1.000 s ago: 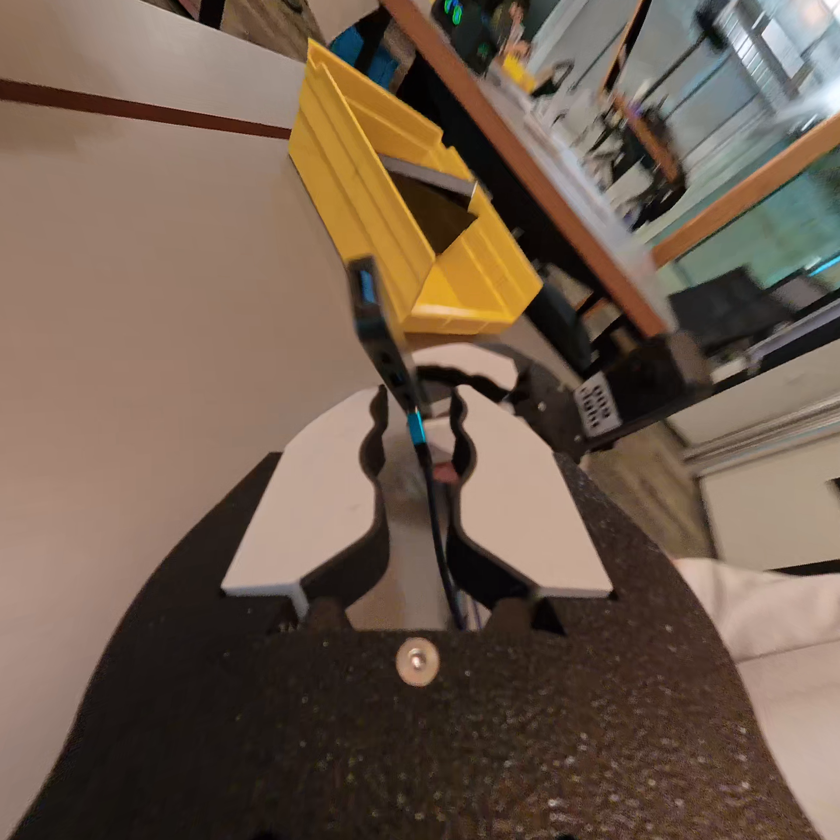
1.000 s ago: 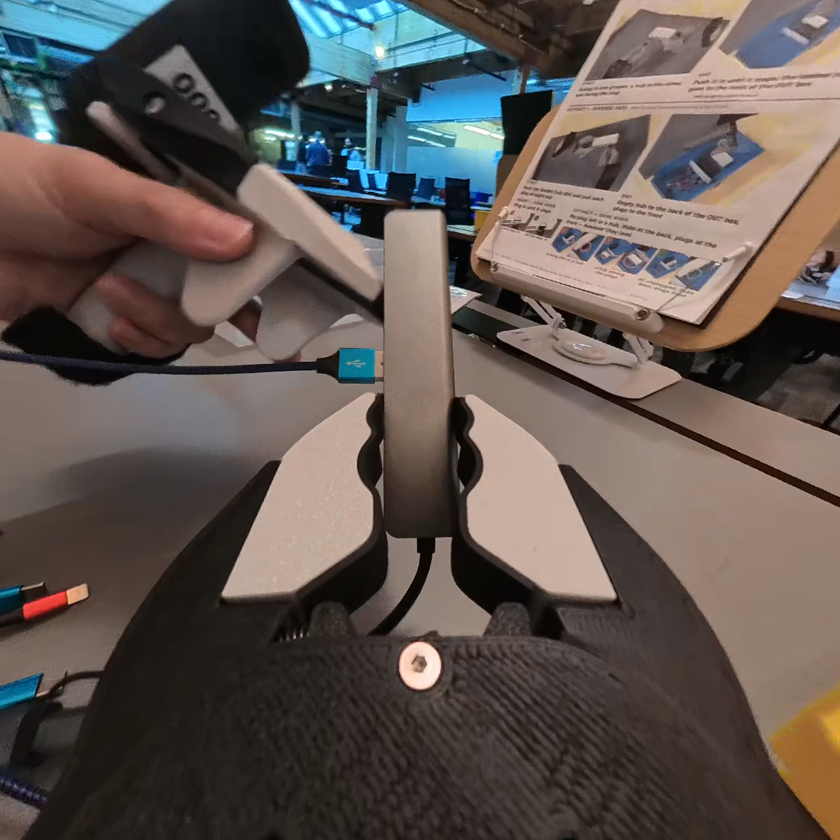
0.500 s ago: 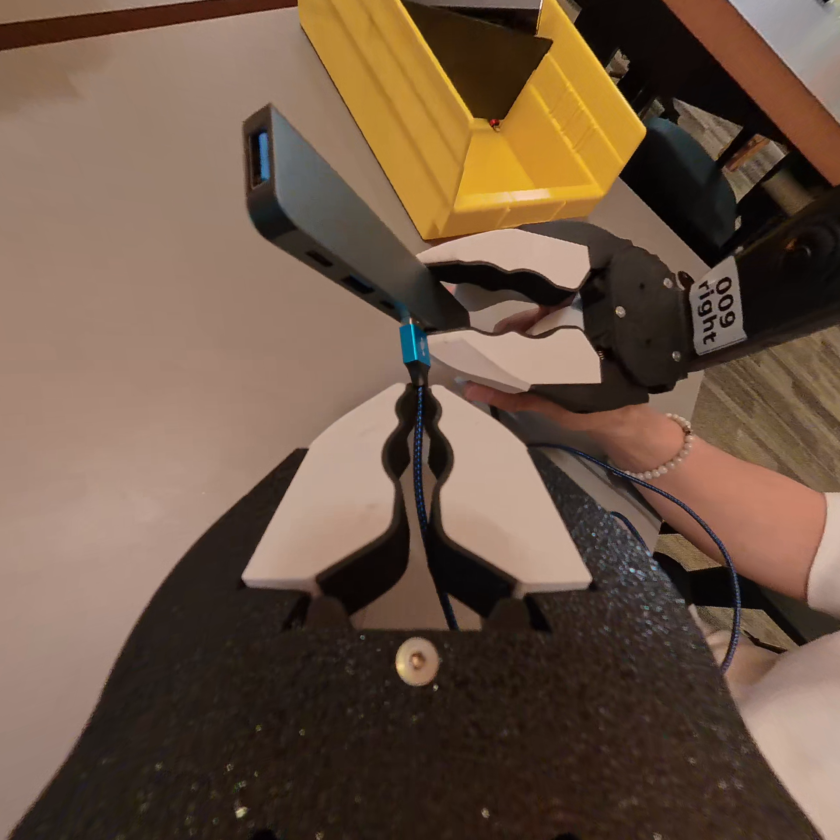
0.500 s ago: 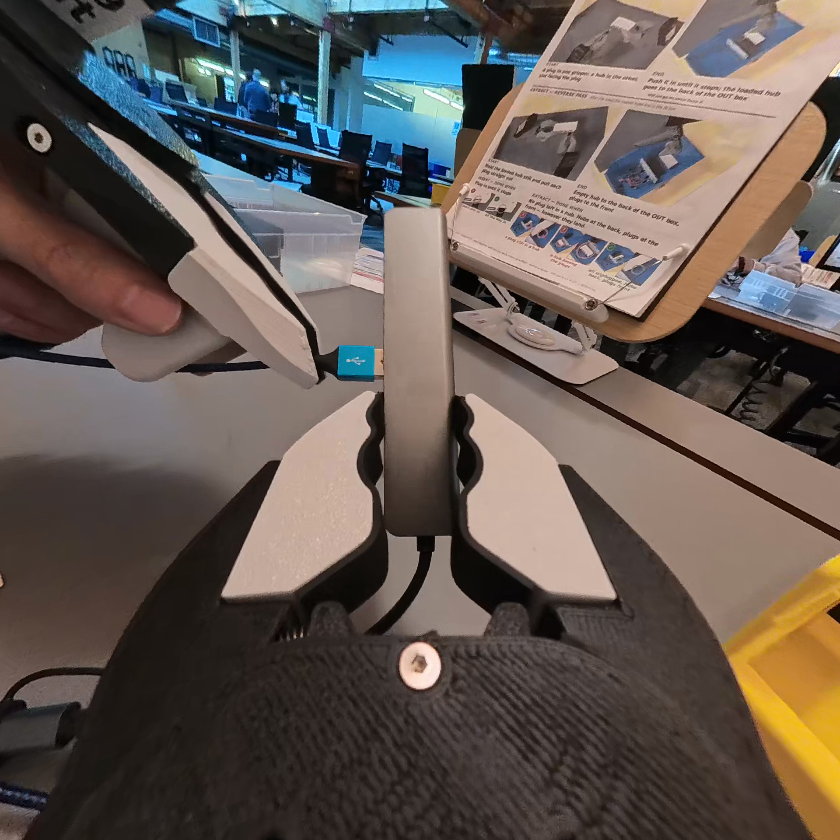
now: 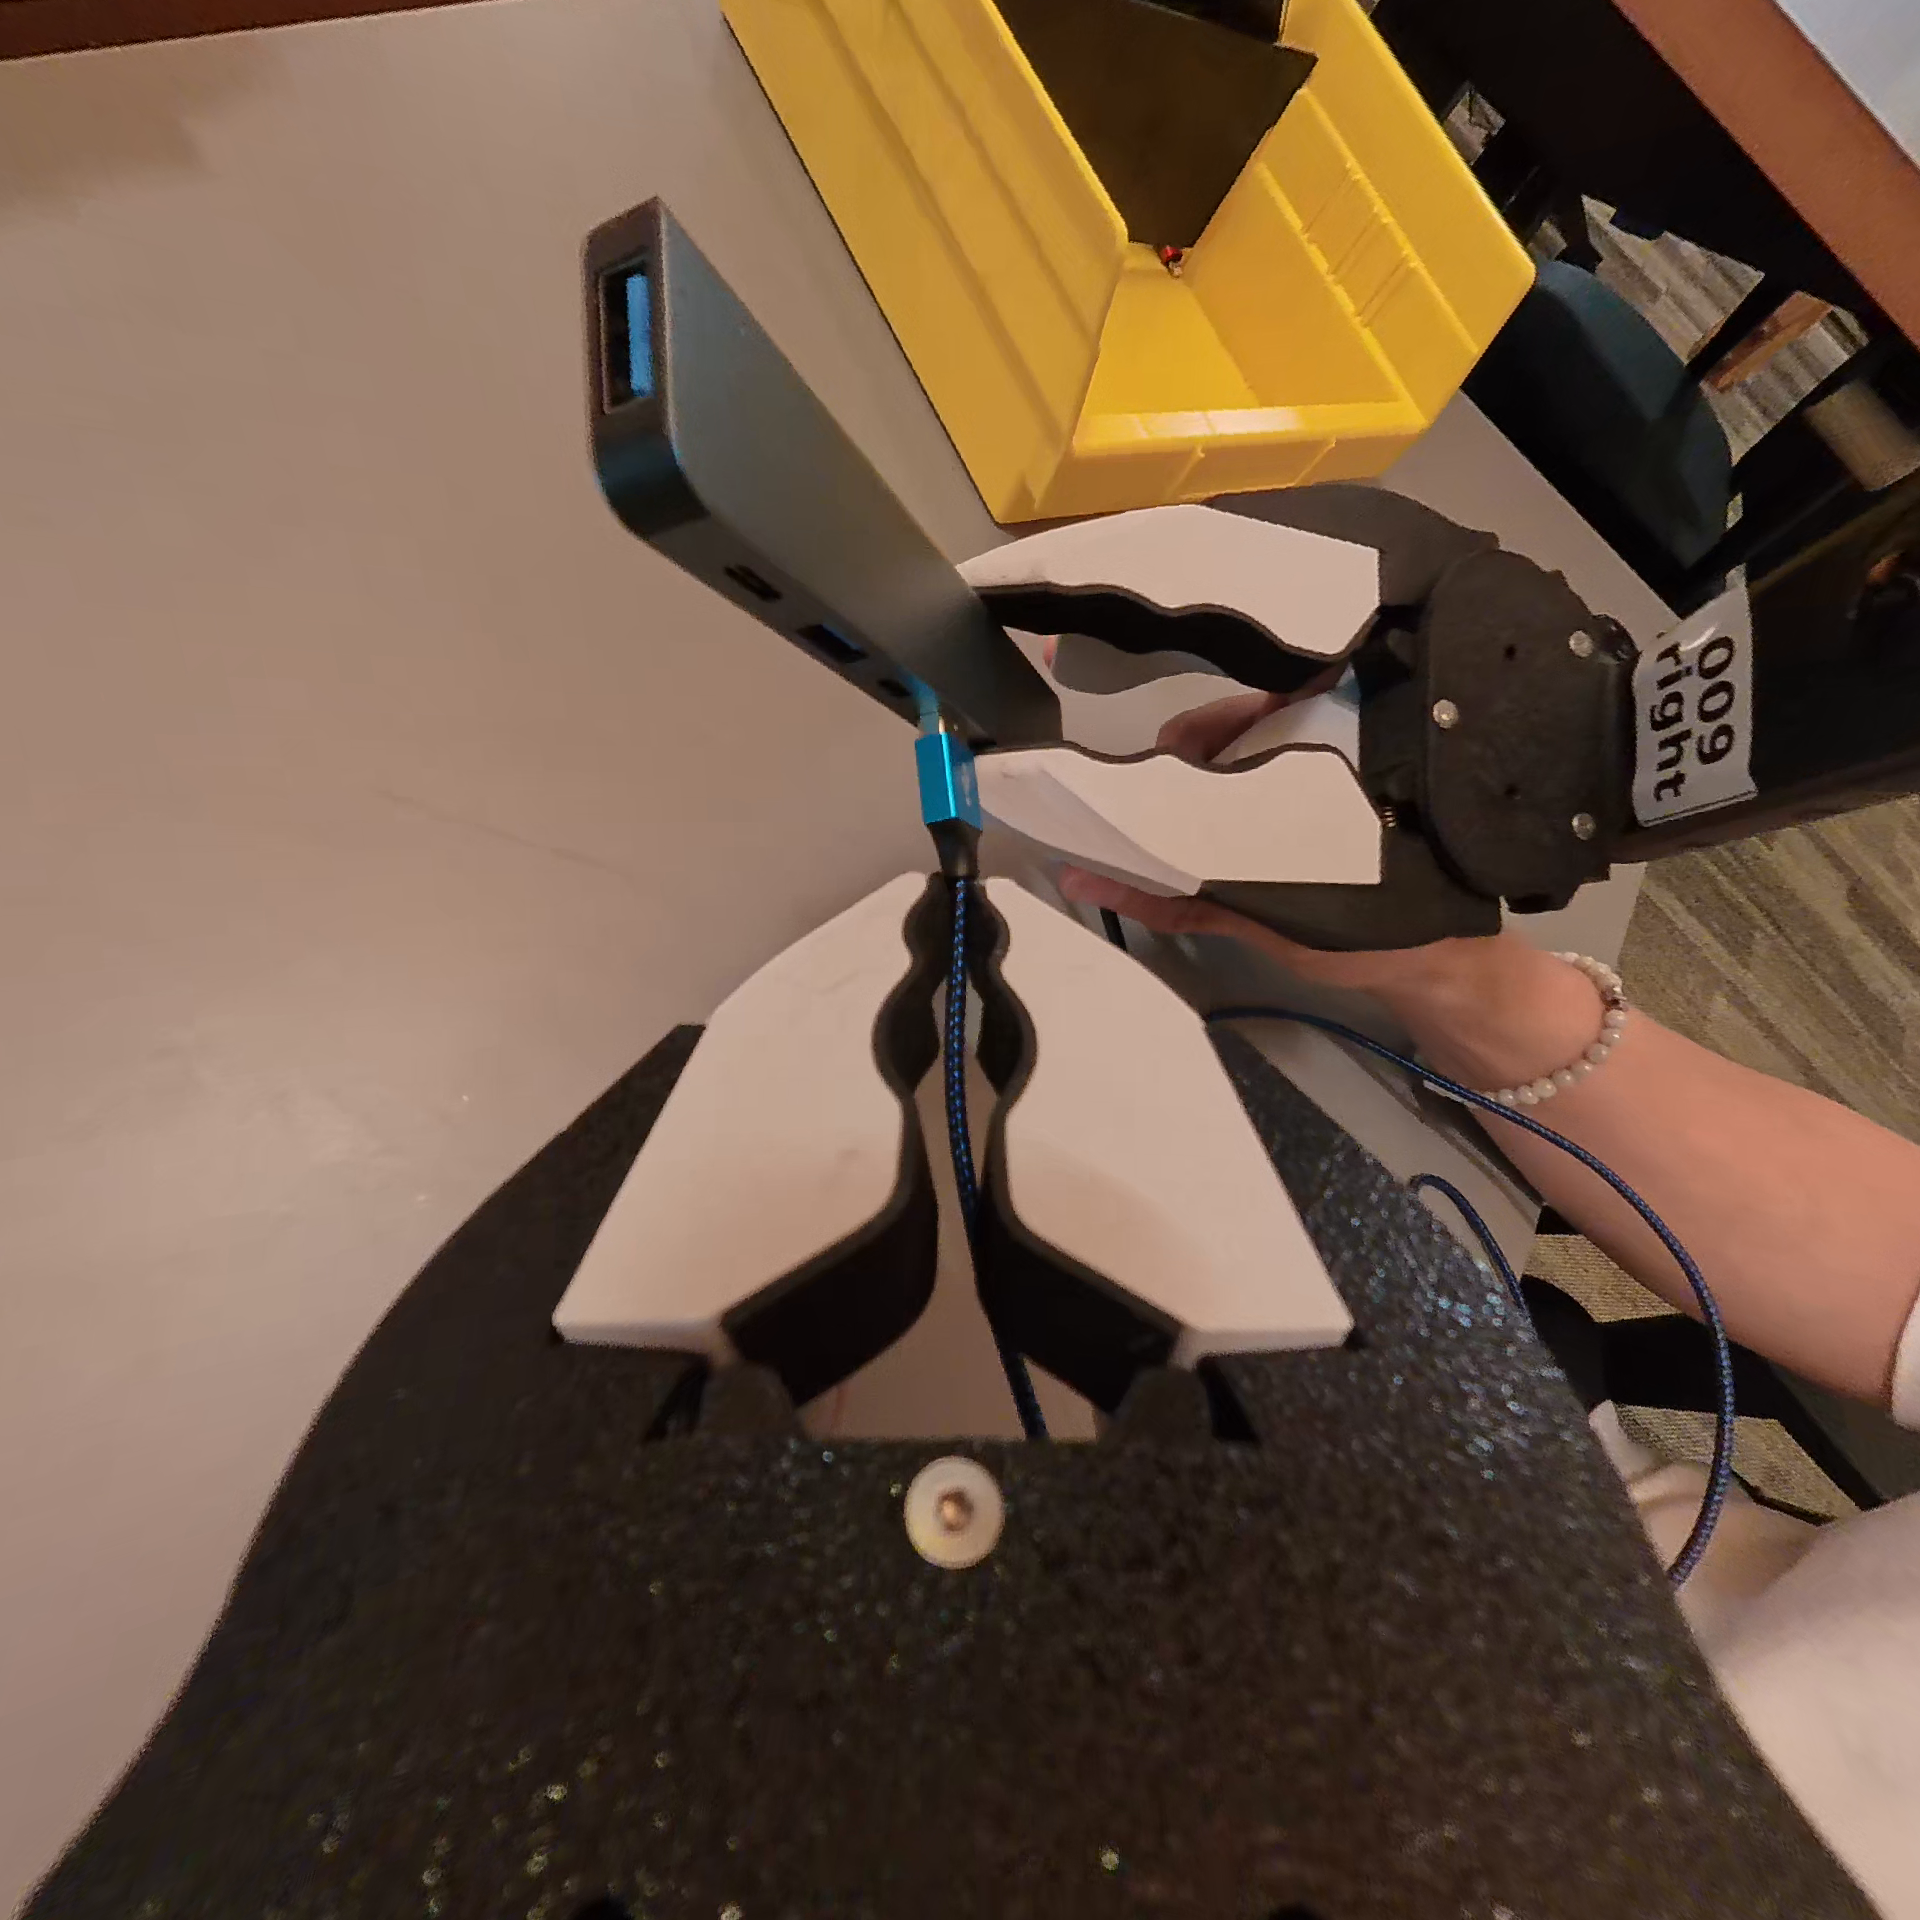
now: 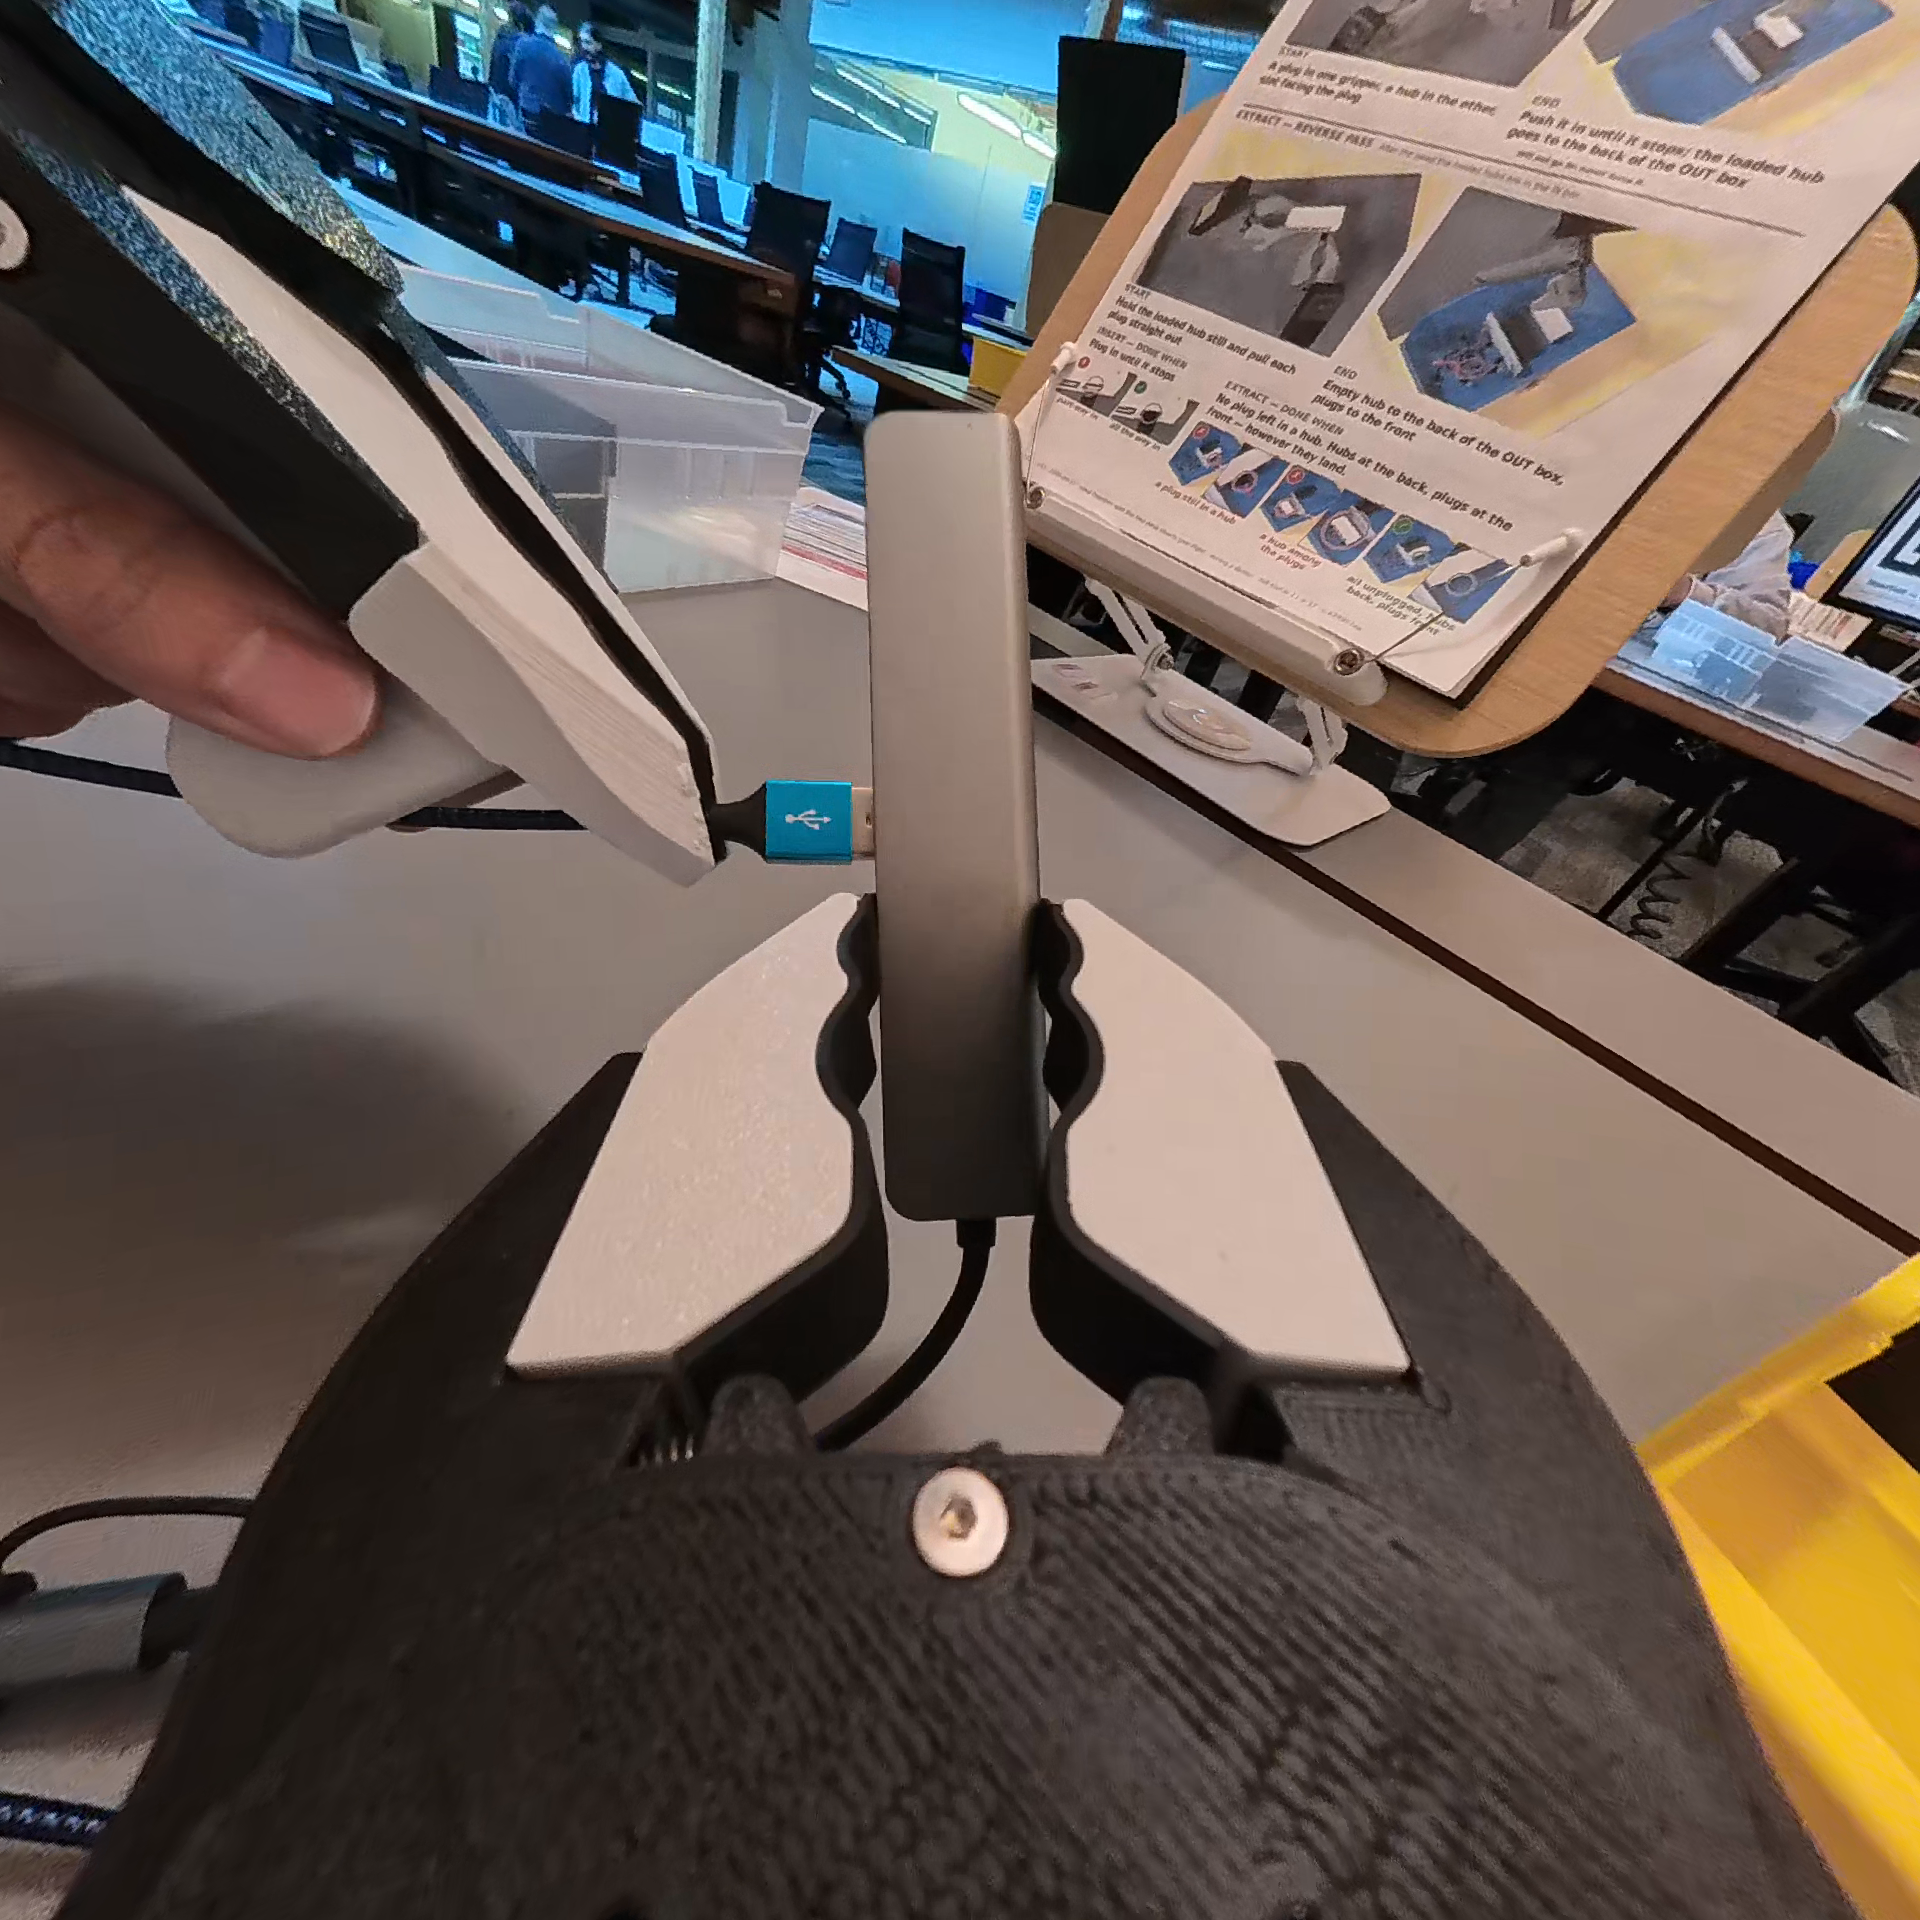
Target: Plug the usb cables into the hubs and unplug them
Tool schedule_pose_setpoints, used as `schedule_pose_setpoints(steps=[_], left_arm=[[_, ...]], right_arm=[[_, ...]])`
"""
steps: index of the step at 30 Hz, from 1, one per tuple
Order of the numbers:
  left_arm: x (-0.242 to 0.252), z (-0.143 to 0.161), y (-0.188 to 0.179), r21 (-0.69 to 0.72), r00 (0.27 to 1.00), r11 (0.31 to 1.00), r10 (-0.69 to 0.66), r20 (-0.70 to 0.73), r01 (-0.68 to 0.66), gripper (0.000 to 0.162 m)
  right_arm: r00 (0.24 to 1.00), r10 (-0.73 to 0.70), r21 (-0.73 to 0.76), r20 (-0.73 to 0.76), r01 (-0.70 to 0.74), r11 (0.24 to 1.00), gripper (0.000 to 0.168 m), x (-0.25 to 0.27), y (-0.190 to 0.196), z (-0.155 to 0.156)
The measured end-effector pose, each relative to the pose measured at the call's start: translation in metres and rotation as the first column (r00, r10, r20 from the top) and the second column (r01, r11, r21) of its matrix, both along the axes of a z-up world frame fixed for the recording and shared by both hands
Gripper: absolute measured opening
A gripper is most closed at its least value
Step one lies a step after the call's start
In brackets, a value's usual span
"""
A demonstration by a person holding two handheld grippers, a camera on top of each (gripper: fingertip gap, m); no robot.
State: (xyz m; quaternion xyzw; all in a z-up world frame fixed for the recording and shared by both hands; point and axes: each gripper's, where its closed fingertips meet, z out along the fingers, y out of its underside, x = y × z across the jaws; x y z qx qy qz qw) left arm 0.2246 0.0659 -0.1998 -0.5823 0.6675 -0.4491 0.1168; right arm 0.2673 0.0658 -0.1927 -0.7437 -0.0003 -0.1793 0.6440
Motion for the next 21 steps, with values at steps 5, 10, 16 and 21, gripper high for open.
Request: schedule_pose_setpoints(steps=[5,10,16,21], left_arm=[[-0.0021,-0.0005,0.0005,-0.016,1.0,1.0,0.002,-0.007,-0.002,0.002],[-0.0022,-0.0022,0.0022,0.02,1.0,1.0,-0.005,0.005,0.005,0.002],[-0.0005,-0.0028,0.0042,0.028,0.999,1.0,0.012,0.041,-0.013,0.002],[-0.0004,0.0,-0.0009,0.007,0.998,1.0,-0.001,0.055,0.001,0.002]], right_arm=[[1.0,0.014,-0.004,-0.011,-0.014,1.0,0.03,-0.0018,0.0014,-0.0013],[0.998,0.054,0.018,-0.009,-0.054,0.998,0.03,-0.0052,-0.0001,0.0006],[0.999,0.043,0.01,0.002,-0.043,0.999,0.03,-0.0056,-0.0001,0.0011],[1.0,0.03,0.013,-0.002,-0.03,0.999,0.03,-0.0016,-0.0012,0.0004]])
